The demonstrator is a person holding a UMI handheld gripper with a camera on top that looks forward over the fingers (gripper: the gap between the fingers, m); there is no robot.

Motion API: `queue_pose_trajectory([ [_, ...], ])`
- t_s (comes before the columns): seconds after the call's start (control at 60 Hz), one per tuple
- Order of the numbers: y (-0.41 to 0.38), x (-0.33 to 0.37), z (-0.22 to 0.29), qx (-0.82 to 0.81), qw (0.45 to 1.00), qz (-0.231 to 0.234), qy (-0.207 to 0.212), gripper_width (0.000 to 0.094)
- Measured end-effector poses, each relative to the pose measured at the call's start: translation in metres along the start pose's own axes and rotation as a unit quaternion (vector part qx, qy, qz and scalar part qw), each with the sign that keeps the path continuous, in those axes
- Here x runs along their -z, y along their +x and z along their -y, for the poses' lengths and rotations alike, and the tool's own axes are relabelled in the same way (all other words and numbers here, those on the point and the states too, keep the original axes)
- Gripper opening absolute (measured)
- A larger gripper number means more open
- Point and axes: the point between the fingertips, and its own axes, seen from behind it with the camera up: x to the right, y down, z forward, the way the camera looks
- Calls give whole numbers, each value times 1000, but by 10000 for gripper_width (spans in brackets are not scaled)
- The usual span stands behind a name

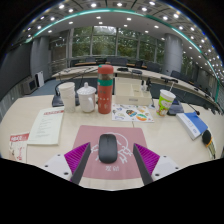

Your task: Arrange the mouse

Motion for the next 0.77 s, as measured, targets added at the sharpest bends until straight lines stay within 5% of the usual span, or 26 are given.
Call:
queue_pose_trajectory([
  [0.4, 5, 238, -16, -1, 999, -3, 36, 859],
  [0.767, 18, 355, -62, -4, 998, 0, 55, 858],
])
